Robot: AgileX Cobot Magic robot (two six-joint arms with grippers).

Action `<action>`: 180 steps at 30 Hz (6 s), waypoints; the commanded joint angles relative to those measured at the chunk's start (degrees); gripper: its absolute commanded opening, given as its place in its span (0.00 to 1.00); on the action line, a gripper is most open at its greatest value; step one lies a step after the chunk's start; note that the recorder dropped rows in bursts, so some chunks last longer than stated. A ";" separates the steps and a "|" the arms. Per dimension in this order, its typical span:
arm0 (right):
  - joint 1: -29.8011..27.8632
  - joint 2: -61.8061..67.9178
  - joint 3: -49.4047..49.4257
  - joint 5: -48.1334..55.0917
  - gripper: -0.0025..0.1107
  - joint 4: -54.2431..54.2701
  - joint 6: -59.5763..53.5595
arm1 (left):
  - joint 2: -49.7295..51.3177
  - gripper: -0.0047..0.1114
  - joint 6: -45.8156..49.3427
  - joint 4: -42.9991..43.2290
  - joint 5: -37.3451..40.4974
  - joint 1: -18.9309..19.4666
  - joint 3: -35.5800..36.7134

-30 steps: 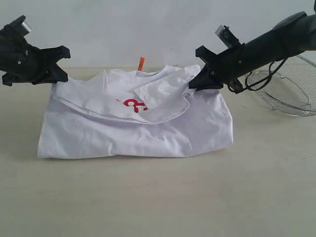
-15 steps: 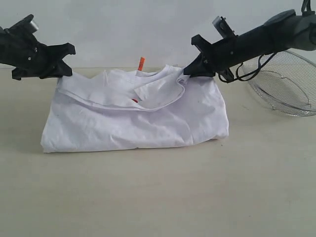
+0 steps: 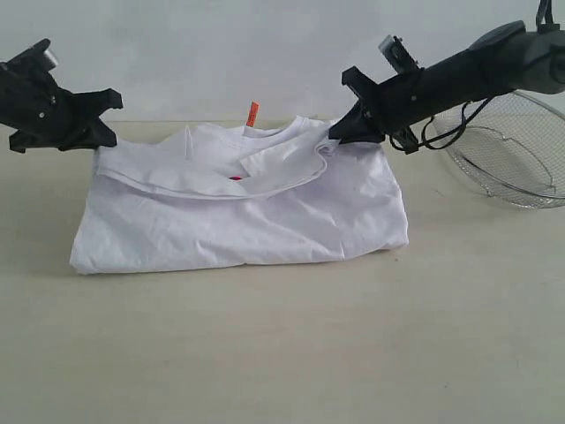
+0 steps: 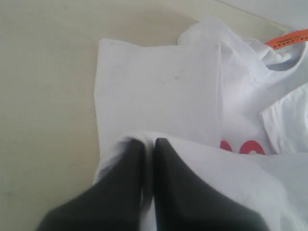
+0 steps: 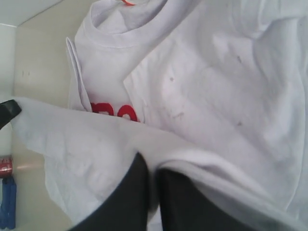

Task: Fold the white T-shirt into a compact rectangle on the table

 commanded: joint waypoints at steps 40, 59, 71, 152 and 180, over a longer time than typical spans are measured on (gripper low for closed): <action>4.84 -11.71 -0.35 10.46 0.02 -15.80 -2.30 | -1.47 0.08 0.54 -0.96 5.78 3.81 -2.46; 12.12 -0.60 -0.23 5.89 0.02 -25.27 2.76 | -2.99 0.08 1.23 5.71 15.40 -7.11 -2.46; 16.13 3.70 -0.23 -3.32 0.02 -23.27 -0.06 | 4.22 0.08 0.56 5.71 12.68 -12.27 -2.46; 15.34 3.58 -11.77 -5.98 0.02 -25.33 1.50 | 9.34 0.08 -10.91 33.81 29.99 -14.24 -20.37; 15.09 3.58 -11.77 -2.34 0.02 -25.36 1.70 | 12.93 0.08 -31.03 61.14 26.74 -14.13 -40.79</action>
